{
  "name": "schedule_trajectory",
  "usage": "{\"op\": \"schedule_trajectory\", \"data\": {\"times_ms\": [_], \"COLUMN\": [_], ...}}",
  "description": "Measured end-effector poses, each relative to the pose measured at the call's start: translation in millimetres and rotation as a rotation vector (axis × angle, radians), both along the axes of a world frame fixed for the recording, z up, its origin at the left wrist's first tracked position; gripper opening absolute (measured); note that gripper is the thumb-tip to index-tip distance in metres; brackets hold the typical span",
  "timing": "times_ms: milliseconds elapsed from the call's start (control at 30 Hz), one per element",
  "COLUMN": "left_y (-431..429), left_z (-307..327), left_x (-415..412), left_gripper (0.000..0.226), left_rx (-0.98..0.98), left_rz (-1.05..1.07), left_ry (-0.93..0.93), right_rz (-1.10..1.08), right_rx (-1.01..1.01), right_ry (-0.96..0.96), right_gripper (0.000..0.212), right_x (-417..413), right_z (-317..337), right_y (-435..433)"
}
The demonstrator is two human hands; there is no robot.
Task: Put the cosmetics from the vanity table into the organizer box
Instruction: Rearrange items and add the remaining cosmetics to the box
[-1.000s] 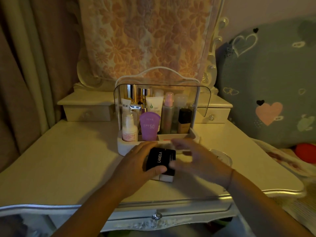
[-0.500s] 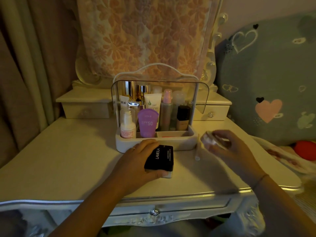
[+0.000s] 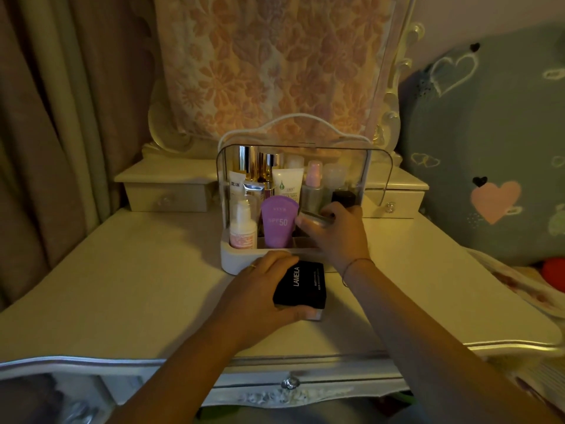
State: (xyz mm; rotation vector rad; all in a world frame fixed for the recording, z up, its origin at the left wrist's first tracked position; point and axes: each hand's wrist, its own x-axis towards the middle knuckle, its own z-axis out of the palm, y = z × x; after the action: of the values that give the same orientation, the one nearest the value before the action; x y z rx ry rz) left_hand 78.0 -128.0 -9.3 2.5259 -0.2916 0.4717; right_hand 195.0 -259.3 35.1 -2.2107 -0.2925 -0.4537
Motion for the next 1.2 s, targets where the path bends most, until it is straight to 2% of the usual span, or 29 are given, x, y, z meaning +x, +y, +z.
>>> {"op": "schedule_trajectory", "data": {"times_ms": [200,333,400,500,667,800,867,1067,1200], "left_y": [-0.2,0.4,0.7,0.8,0.7,0.1,0.1,1.6,1.8], "left_z": [0.8,1.3,1.1,0.5,0.9,0.5,0.2,0.5,-0.4], "left_x": [0.3,-1.0,-1.3,-1.0,-0.1,-0.3,-0.4,-0.2,1.2], "left_gripper": [0.083,0.081,0.08,0.08,0.077,0.078,0.08,0.077,0.075], "left_rx": [-0.014,-0.019,-0.017,-0.01,-0.01,-0.008,-0.007,-0.015,-0.004], "left_rz": [-0.014,-0.019,-0.023,-0.025,-0.014,-0.017,-0.02,-0.038,-0.029], "left_ry": [0.0,-0.003,-0.002,-0.003,-0.015,-0.024,-0.021,-0.022,-0.032], "right_rz": [-0.063,-0.096,-0.095,-0.064,0.121,0.066,0.009,-0.086,-0.019], "right_rx": [0.078,-0.056,-0.045,0.048,0.419,0.442,0.375,-0.032,-0.31], "right_ry": [0.084,0.117,0.12,0.14,0.399,0.325,0.266,0.002,-0.217], "right_gripper": [0.069,0.079,0.079,0.075,0.068,0.056,0.05,0.039,0.05], "right_x": [3.4,6.7,7.8,11.3,14.1,18.7,23.7,25.7,26.9], "right_z": [-0.3,3.9,5.1,6.0,5.8,1.3,-0.3,-5.2,-3.4], "right_y": [5.9,4.9,4.1,1.2,-3.7,-2.6,-4.3,-10.4,-13.2]}}
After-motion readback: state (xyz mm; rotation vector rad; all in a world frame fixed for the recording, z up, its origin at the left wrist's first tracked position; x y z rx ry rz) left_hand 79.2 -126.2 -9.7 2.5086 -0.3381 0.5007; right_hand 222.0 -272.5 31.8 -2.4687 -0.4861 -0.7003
